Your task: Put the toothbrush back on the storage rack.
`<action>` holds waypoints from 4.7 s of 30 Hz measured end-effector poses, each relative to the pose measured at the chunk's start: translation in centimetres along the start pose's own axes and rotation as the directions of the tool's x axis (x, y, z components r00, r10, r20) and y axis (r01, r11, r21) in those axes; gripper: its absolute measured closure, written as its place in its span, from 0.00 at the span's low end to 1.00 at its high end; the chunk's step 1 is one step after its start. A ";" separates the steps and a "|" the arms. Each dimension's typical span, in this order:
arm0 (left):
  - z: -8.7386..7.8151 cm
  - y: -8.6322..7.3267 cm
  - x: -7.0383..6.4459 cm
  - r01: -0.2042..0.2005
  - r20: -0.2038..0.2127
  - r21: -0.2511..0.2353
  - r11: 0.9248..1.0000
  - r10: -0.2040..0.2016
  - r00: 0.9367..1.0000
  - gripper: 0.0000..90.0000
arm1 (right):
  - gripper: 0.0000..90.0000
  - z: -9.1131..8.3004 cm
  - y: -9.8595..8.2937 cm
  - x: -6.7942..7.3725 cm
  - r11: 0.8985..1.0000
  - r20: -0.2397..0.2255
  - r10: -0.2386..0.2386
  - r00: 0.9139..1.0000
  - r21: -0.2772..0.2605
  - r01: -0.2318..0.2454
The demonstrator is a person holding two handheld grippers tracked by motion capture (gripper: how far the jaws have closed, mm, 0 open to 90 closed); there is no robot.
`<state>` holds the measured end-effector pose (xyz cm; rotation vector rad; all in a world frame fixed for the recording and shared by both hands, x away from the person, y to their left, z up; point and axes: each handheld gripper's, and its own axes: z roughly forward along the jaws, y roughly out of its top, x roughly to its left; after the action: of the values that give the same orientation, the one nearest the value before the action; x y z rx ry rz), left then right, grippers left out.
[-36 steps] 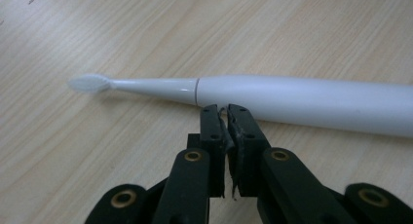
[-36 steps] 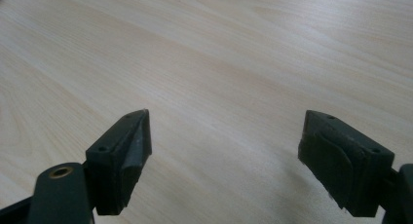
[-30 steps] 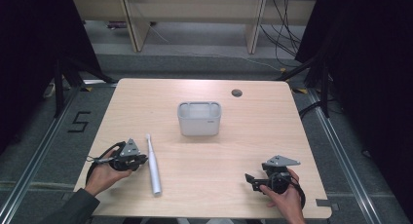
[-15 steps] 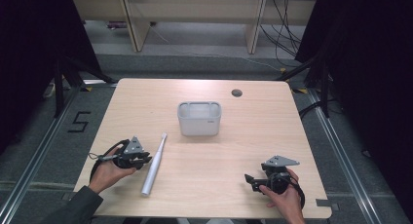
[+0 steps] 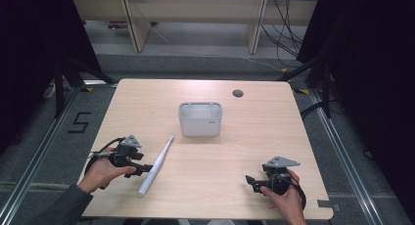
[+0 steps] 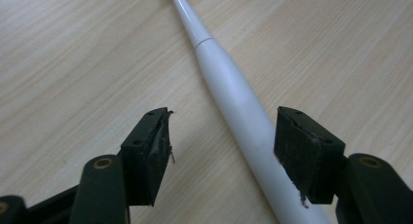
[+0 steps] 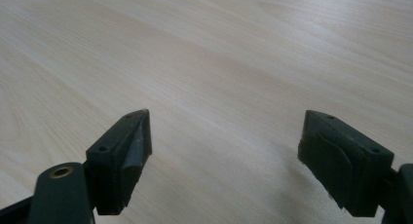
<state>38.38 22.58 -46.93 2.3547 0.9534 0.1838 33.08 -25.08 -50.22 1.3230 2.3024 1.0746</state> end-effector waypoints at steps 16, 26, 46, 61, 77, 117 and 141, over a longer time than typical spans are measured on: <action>0.7 1.2 -0.8 -0.030 -0.016 0.093 0.995 0.032 0.999 0.42 | 0.22 0.0 0.0 -0.1 1.000 -0.001 -0.008 1.000 0.000 0.008; 1.8 1.6 -1.2 -0.037 -0.002 0.134 0.990 0.037 0.999 0.45 | 0.22 0.0 0.0 0.0 1.000 -0.005 -0.001 1.000 0.011 0.001; 3.2 2.3 -1.7 -0.103 -0.006 0.243 0.965 0.108 0.994 0.59 | 0.22 0.1 0.0 0.2 1.000 -0.009 0.000 1.000 0.018 0.000; 3.9 2.9 -2.2 -0.178 0.014 0.322 0.930 0.184 0.983 0.72 | 0.22 0.1 0.0 0.1 0.999 0.003 -0.031 1.000 0.014 0.031; 4.4 4.1 -2.6 -0.232 0.035 0.431 0.872 0.241 0.970 0.73 | 0.22 0.2 0.0 0.3 1.000 -0.018 -0.009 1.000 0.023 0.009; -0.6 5.7 -3.7 -0.259 0.021 -0.025 0.966 0.259 0.966 0.73 | 0.22 0.1 0.0 0.0 1.000 -0.003 -0.023 1.000 0.012 0.023; 0.4 10.9 -5.7 -0.151 -0.012 -0.454 0.878 0.163 0.987 0.73 | 0.22 0.0 0.0 0.1 1.000 -0.017 0.000 1.000 0.014 0.001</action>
<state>40.81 12.34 -40.62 1.9882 0.6205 0.3946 33.06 -24.95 -50.23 1.3235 2.3267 1.0754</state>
